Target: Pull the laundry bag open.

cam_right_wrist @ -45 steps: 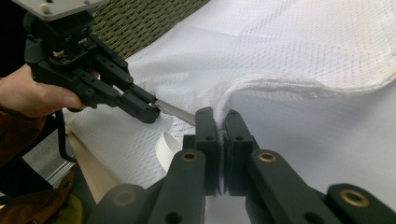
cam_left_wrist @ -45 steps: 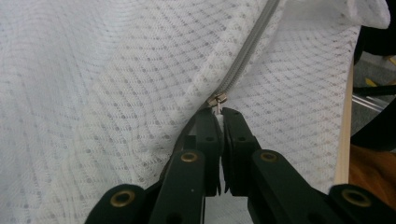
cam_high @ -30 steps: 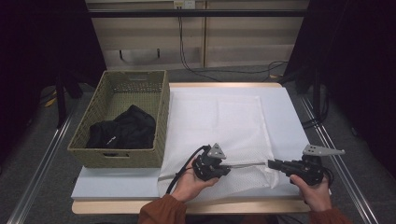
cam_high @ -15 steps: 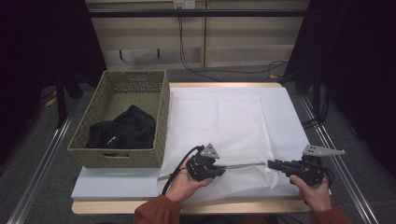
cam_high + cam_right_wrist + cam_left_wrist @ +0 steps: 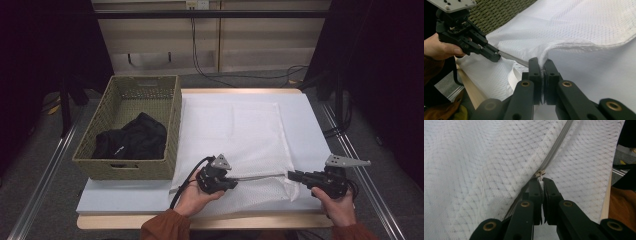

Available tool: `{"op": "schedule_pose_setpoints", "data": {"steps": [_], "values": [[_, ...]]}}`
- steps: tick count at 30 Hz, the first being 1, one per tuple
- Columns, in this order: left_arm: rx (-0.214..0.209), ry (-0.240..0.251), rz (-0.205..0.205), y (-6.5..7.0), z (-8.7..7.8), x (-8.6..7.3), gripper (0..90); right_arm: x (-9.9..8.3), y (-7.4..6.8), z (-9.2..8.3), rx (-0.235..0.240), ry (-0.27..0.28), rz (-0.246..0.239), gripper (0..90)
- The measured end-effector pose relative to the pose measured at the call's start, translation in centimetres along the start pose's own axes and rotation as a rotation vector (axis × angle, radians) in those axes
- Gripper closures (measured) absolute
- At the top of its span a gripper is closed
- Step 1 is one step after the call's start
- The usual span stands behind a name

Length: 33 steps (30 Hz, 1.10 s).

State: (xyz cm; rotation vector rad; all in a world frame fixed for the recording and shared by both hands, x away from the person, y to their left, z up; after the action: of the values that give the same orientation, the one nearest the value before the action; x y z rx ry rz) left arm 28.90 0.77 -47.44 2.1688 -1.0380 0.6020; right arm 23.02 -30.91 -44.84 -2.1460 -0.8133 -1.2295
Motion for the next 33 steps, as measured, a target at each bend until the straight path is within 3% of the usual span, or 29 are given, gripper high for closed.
{"op": "schedule_pose_setpoints", "data": {"steps": [1, 5, 7, 22, 27, 29, 33], "values": [[0.007, -0.012, 0.013, -0.1, -0.1, 0.0, 86.7, 0.0, 0.0, 0.1, -0.005, -0.002, -0.005, 87.0], [0.013, -0.01, -0.006, -0.2, -0.3, 0.0, 86.7, 0.0, -0.1, 0.1, -0.004, -0.002, -0.003, 87.0], [0.014, -0.024, 0.006, -0.3, -0.2, 0.0, 86.7, 0.1, -0.1, 0.1, -0.004, -0.002, -0.003, 87.0], [0.021, -0.004, -0.025, -1.1, -1.1, -0.6, 86.7, -0.1, 0.1, 0.0, -0.013, -0.002, 0.003, 87.0], [0.038, -0.033, -0.004, -1.2, -1.1, -0.7, 86.7, 0.0, 0.1, 0.1, -0.011, -0.001, -0.001, 87.0], [0.034, -0.015, 0.001, -1.2, -1.4, -0.8, 86.7, -0.1, 0.1, 0.1, -0.008, -0.001, 0.005, 87.0], [0.058, -0.03, 0.012, -1.4, -1.7, -0.9, 86.7, 0.0, 0.1, 0.1, -0.013, -0.001, -0.001, 87.0]]}}
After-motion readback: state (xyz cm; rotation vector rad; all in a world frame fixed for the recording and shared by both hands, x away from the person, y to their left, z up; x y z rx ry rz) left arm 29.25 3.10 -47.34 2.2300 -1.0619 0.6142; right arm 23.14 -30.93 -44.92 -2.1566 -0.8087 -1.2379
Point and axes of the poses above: each handheld gripper's, and its own axes: z roughly forward along the jaws, x roughly out of its top, y roughly to its right, the point moved 2 cm from there along z, roughly forward along the jaws, and after that the axes turned 14 degrees about -z, right-handed, at the moved point
